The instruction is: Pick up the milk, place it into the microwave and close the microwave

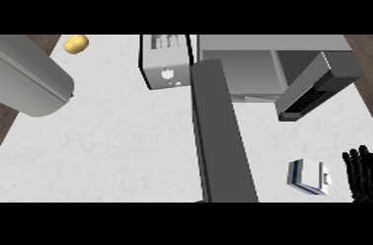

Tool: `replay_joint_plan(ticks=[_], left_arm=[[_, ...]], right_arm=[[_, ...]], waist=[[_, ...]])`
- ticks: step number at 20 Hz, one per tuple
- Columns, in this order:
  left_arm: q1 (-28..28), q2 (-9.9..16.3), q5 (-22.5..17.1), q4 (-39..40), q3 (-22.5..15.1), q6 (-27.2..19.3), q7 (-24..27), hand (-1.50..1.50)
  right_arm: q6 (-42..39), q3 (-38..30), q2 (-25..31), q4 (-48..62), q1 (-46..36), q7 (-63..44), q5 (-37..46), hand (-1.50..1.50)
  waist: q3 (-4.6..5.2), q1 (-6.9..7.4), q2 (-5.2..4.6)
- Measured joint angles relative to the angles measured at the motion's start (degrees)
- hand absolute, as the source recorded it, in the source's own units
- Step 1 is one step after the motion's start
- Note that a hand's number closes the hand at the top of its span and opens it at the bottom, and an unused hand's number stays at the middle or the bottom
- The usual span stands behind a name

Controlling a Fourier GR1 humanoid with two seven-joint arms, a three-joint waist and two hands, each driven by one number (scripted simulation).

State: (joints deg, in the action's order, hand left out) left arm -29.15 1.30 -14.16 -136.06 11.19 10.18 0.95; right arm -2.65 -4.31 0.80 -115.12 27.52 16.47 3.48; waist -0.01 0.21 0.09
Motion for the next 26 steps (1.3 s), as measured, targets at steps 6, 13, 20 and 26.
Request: replay_joint_plan(ticks=[6, 13, 20, 26], left_arm=[[-0.9, -0.5, -0.2, -0.3, 0.6, 1.6, -0.4, -1.50], [-2.4, -0.8, -1.7, 0.5, 2.5, 3.9, 1.7, -1.50], [-3.0, -0.8, -3.5, 1.9, 5.6, 6.0, 2.7, -1.50], [-4.5, -0.9, -5.3, 0.9, 6.8, 7.5, 2.8, -1.50]], right_arm=[[0.5, -4.9, 0.5, 10.3, -2.7, 5.5, -0.9, -1.50], [-1.2, -10.5, 3.0, 22.8, -5.6, 12.6, -2.6, -1.50], [-2.1, -12.2, 4.0, 37.8, -10.7, 21.6, -1.7, -1.50], [-2.6, -14.5, 7.0, 51.1, -16.9, 28.6, -1.0, -1.50]], waist=[[0.00, 0.02, -0.02], [0.00, 0.07, -0.02], [0.00, 0.16, -0.03], [-0.01, 0.32, -0.04]])
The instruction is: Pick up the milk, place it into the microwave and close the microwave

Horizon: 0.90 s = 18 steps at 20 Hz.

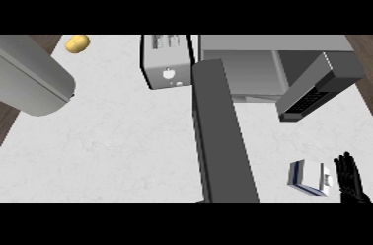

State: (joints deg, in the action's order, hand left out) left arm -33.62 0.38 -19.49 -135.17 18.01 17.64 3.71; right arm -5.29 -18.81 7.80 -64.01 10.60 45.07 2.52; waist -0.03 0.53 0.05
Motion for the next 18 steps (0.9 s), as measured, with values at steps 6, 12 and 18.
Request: replay_joint_plan(ticks=[6, 12, 18], left_arm=[[0.1, -0.2, 0.2, 0.4, -0.4, 0.2, -0.2, -1.50], [-0.7, 0.0, -0.2, 0.3, 0.7, 1.0, 0.0, -1.50], [-1.3, 0.0, -0.4, 0.0, -0.2, 0.5, 0.3, -1.50]], right_arm=[[2.9, -0.7, 0.6, 9.1, -4.4, 4.8, 1.4, -1.50], [3.2, -1.7, 3.3, 19.5, -9.4, 9.7, 2.0, 1.50], [2.1, -1.5, 5.3, 28.3, -14.6, 13.7, 2.8, 1.50]], waist=[[-0.01, -0.08, -0.02], [-0.01, 0.01, -0.02], [0.04, 0.13, -0.02]])
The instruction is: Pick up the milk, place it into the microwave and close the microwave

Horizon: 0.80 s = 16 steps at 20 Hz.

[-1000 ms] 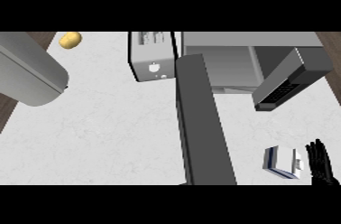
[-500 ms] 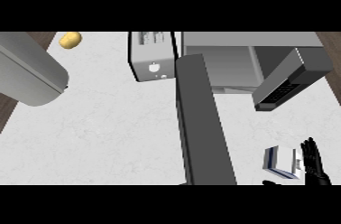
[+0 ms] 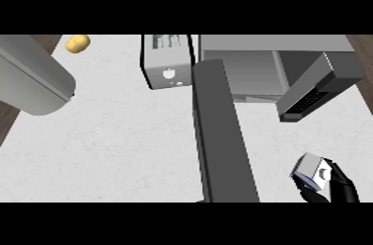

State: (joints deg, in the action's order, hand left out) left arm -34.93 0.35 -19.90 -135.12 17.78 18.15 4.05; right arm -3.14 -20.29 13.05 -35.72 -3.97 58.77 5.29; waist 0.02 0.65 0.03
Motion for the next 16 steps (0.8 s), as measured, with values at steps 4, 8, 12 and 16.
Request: replay_joint_plan(ticks=[4, 8, 12, 16], left_arm=[[-0.2, 0.3, -0.3, 0.1, 0.5, 0.3, 0.3, -1.50], [1.2, 0.8, -0.4, 0.0, 0.7, -0.4, -1.1, -1.50], [1.6, 0.8, -0.5, 0.3, 0.7, 0.4, -0.9, -1.50], [1.6, 0.7, -1.1, 0.5, 0.9, 1.2, -0.7, -1.50]], right_arm=[[1.5, 0.3, 0.3, 1.1, -1.6, 2.4, 1.3, 1.50], [2.3, 1.0, -0.2, 4.2, -7.6, 2.4, 2.6, 1.50], [1.8, 1.8, 0.2, 8.0, -15.1, 1.7, 3.8, 1.50], [0.6, 3.2, -0.7, 11.8, -19.3, 2.2, 5.0, 1.50]], waist=[[0.08, 0.04, 0.05], [0.04, 0.41, -0.11], [-0.14, 1.20, -0.34], [-0.17, 1.30, -0.41]])
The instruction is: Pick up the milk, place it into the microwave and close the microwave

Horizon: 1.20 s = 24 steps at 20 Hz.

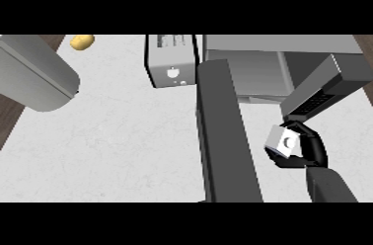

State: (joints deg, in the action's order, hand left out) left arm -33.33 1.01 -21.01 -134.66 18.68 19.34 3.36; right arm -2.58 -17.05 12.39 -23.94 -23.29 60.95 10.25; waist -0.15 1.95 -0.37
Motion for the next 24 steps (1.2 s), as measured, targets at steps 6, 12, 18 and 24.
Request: replay_joint_plan(ticks=[6, 12, 18, 24], left_arm=[[0.3, -0.5, -0.4, 0.9, 0.9, 0.4, 0.8, -1.50], [-1.8, -0.5, -2.3, 0.5, 3.3, 1.5, 0.6, -1.50], [-0.6, 0.1, -3.8, 1.0, 6.5, 2.2, -1.6, -1.50], [-0.5, 0.0, -5.5, 1.0, 8.4, 3.5, -2.6, -1.50]], right_arm=[[-4.7, 2.6, -1.2, -1.8, -2.1, -1.7, -0.5, 1.50], [-5.4, 5.9, -4.3, -11.1, -0.7, -4.9, -0.9, 1.50], [-2.0, 7.8, -7.4, -20.4, -0.9, -12.2, -1.3, 1.50], [3.5, 8.9, -9.3, -22.9, -6.6, -20.2, 0.2, 1.50]], waist=[[0.10, -0.91, 0.32], [0.18, -1.62, 0.61], [0.18, -1.66, 0.57], [0.16, -1.25, 0.46]])
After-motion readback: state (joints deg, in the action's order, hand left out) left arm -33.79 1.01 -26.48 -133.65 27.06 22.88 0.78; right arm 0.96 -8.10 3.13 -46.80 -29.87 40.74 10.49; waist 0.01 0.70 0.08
